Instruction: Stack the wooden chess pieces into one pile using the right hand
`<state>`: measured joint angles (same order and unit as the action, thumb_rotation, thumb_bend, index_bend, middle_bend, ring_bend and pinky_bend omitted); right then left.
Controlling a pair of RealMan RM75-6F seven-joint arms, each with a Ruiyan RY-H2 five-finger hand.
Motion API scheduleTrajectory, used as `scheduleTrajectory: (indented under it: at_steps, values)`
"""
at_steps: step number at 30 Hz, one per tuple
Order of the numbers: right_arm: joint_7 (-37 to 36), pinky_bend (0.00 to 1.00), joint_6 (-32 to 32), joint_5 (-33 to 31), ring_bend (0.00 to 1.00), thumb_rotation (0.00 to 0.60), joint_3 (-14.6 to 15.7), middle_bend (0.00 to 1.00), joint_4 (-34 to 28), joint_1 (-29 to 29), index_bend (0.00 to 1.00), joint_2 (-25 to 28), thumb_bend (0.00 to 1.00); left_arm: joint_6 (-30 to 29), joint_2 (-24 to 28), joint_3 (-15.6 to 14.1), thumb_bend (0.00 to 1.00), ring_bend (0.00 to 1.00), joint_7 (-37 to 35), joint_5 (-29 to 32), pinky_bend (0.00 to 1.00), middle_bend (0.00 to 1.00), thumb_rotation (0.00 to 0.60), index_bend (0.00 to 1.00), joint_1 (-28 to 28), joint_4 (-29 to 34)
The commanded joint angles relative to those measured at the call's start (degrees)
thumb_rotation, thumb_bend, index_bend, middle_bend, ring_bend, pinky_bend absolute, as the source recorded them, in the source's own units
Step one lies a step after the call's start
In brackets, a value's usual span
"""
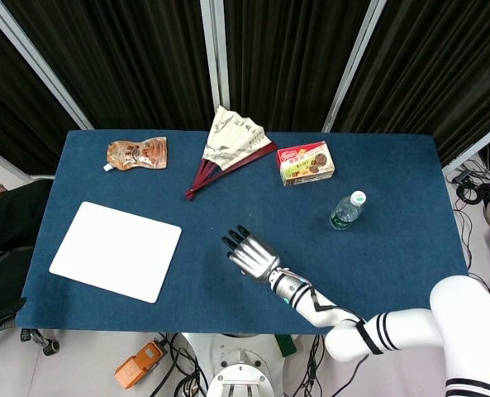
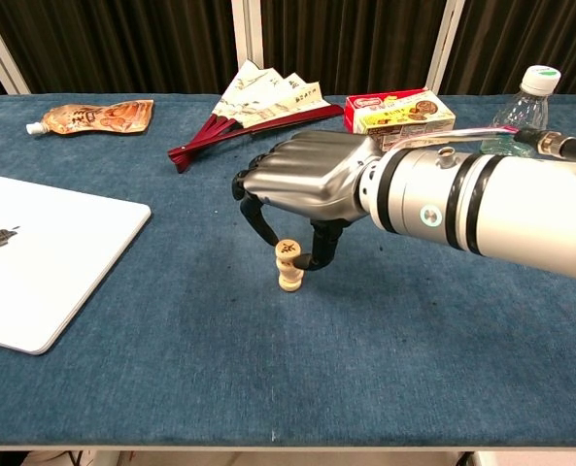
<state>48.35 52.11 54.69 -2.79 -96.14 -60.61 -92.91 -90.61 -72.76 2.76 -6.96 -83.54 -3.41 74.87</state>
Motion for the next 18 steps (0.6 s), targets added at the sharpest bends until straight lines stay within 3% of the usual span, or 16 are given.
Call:
scheduleTrajectory:
  at_steps: [1, 10, 15, 18]
  values:
    - [0.15, 0.18, 0.15, -0.08, 0.17, 0.6, 0.24, 0.21, -0.06, 0.04, 0.52, 0.09, 0.41, 0.04, -0.05, -0.02, 0.0, 0.12, -0.08, -0.03, 0.0, 0.16, 0.6, 0.18, 0.01, -0.12]
    - [-1.25, 0.18, 3.02, 1.94, 0.17, 0.6, -0.09, 0.21, -2.01, 1.33, 0.5, 1.9, 0.41, -0.08, -0.08, 0.1, 0.0, 0.12, -0.34, -0.13, 0.0, 0.16, 0.6, 0.18, 0.05, -0.32]
    - [-5.69, 0.18, 10.02, 5.77, 0.17, 0.6, -0.59, 0.21, -6.4, 6.1, 0.45, 8.41, 0.41, -0.02, 0.28, 0.4, 0.0, 0.12, -0.35, -0.44, 0.0, 0.16, 0.6, 0.18, 0.53, -0.03]
    - [-9.01, 0.18, 15.36, 8.56, 0.17, 0.6, 0.7, 0.21, -8.64, 10.73, 0.37, 13.45, 0.41, -0.15, 0.34, 0.63, 0.0, 0.12, -0.25, -0.92, 0.0, 0.16, 0.6, 0.18, 0.99, 0.29]
